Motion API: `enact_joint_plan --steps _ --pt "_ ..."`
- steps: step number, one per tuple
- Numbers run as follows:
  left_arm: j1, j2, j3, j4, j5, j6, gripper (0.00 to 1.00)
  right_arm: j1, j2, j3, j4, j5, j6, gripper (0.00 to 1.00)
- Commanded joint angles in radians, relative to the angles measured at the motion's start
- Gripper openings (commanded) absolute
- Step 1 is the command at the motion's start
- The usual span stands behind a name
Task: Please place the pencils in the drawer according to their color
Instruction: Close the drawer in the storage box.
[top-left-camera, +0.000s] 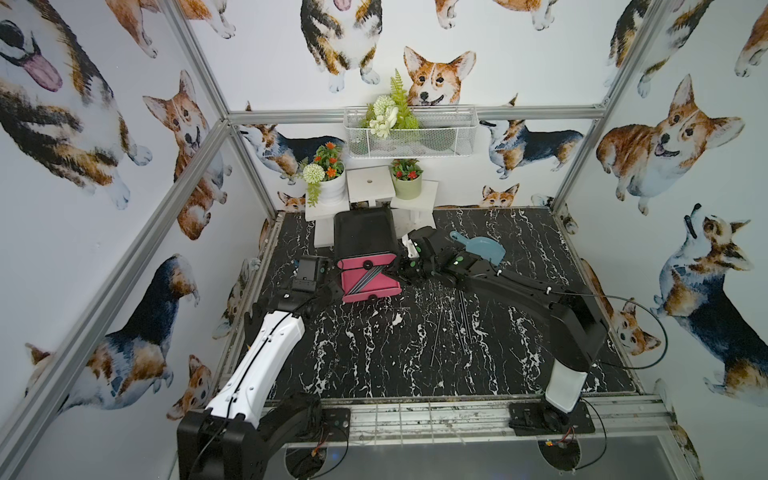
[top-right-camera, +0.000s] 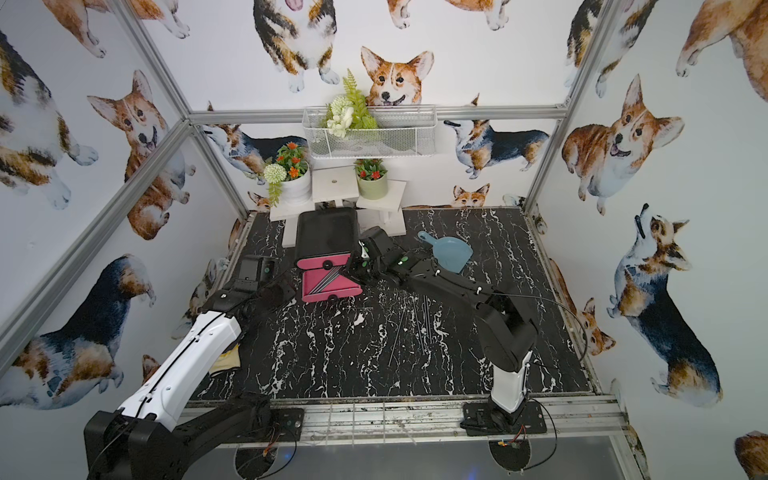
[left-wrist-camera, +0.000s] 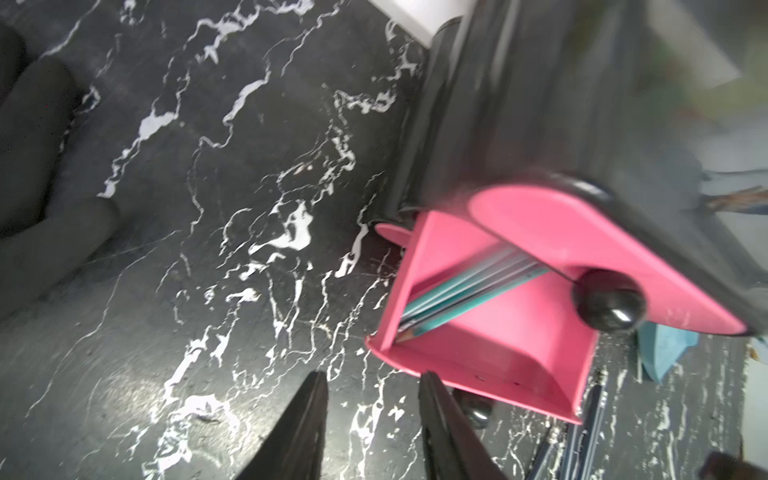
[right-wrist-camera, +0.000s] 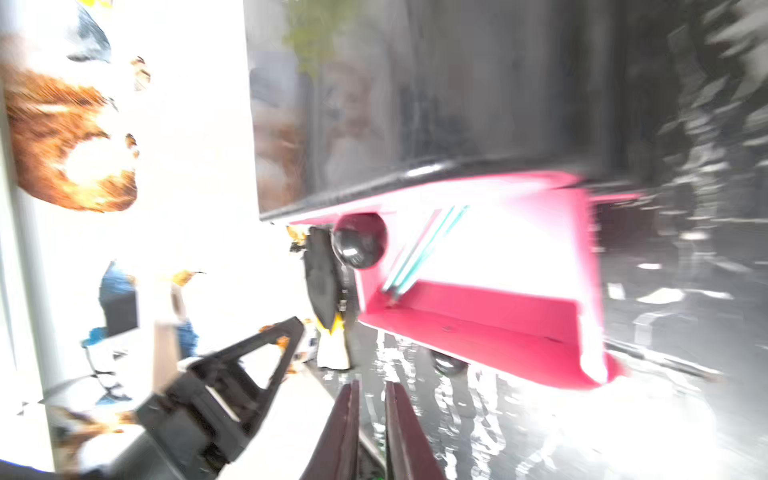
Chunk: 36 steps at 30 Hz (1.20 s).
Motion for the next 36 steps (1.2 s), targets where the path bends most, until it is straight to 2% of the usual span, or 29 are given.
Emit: enact_joint_plan --steps 1,4,7,16,27,36 --pt "0.002 -0.007 0.009 -0.012 0.020 0.021 0.43 0.032 -0.055 -0.012 -0.163 0.132 -0.224 0.21" --pt "0.003 -0.010 0.012 -0.023 0.010 0.018 0.45 0.095 -0.098 -0.041 -0.230 0.267 -0.360 0.22" --pt "0.003 -0.007 0.009 -0.019 0.005 0.006 0.48 0.161 -0.118 -0.094 -0.230 0.349 -0.447 0.22" --pt "0.023 -0.013 0.003 -0.035 -0.026 -0.027 0.49 0.232 -0.029 -0.189 -0.053 0.439 -0.529 0.15" --pt "0.049 -0.007 0.022 -0.040 -0.023 -0.025 0.50 0.224 0.143 -0.136 0.135 0.569 -0.640 0.12" --pt "0.051 -0.026 0.003 -0.037 -0.013 -0.030 0.50 0.147 0.230 -0.026 0.159 0.548 -0.688 0.12"
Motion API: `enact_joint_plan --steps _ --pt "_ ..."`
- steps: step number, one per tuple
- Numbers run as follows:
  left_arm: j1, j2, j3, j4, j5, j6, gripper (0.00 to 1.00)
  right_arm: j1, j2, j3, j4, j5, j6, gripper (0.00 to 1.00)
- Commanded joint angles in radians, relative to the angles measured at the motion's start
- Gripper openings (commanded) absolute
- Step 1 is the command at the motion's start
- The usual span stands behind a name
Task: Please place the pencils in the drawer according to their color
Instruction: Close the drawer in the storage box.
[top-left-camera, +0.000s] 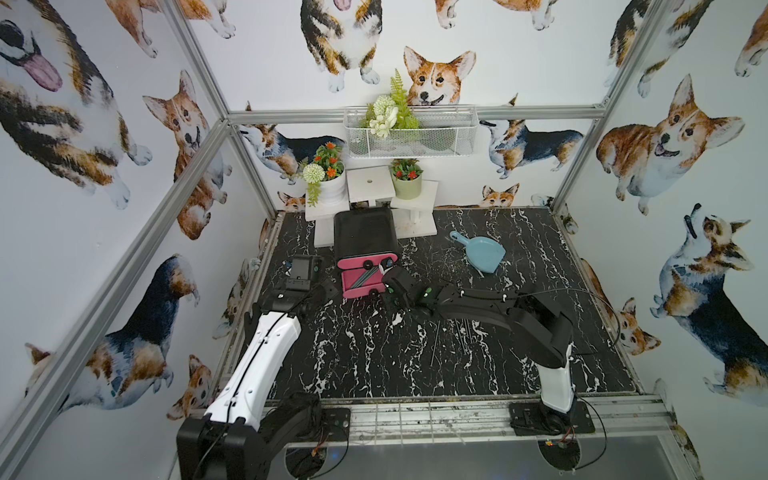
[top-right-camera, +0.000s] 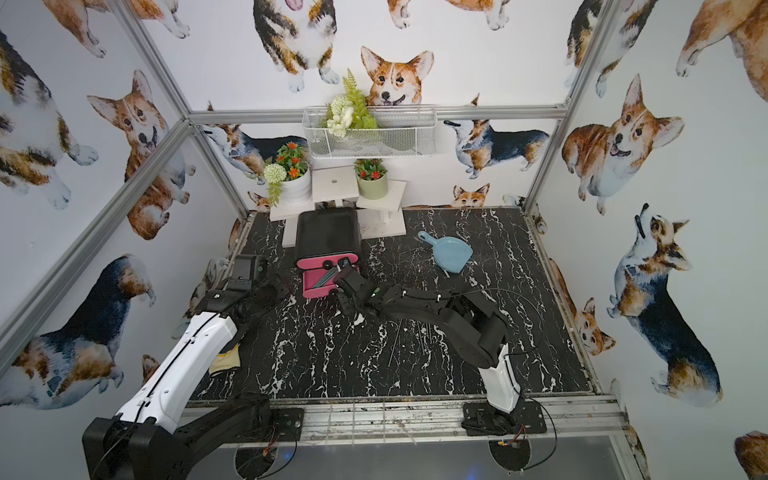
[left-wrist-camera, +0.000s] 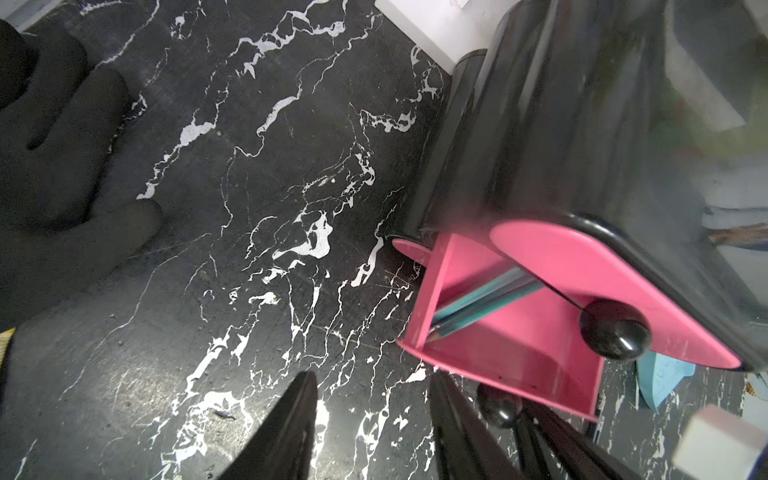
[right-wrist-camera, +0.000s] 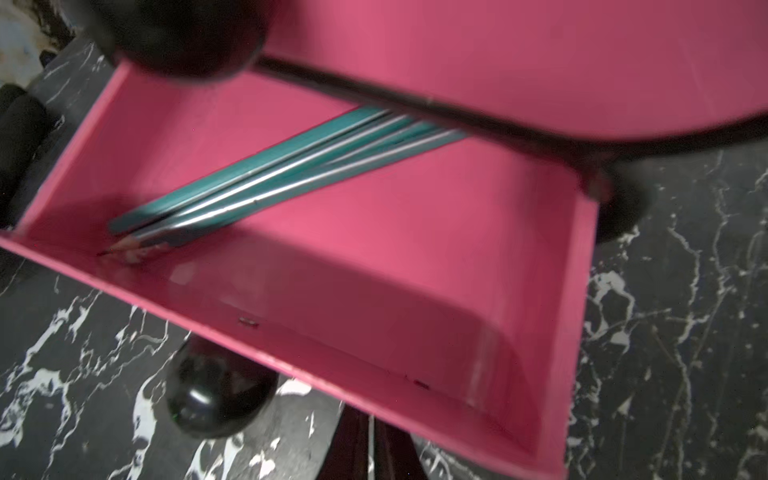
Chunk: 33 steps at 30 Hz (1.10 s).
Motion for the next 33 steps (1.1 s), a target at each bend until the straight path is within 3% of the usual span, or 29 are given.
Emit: enact_joint_plan --steps 1,9,21,33 --pt "0.001 -0.008 -0.014 -0.003 0.006 -0.005 0.51 -0.014 0.024 0.042 0.045 0.011 -0.038 0.12" --pt "0.000 -0.032 -0.102 0.054 0.070 -0.025 0.66 -0.045 0.082 0.101 0.088 0.028 -0.057 0.12" --pt "0.001 -0.121 -0.194 0.160 0.098 -0.047 0.86 -0.046 0.103 0.030 0.315 0.126 0.014 0.18" --pt "0.000 -0.078 -0.252 0.271 0.140 -0.047 0.75 -0.066 0.121 0.027 0.357 0.108 0.140 0.25"
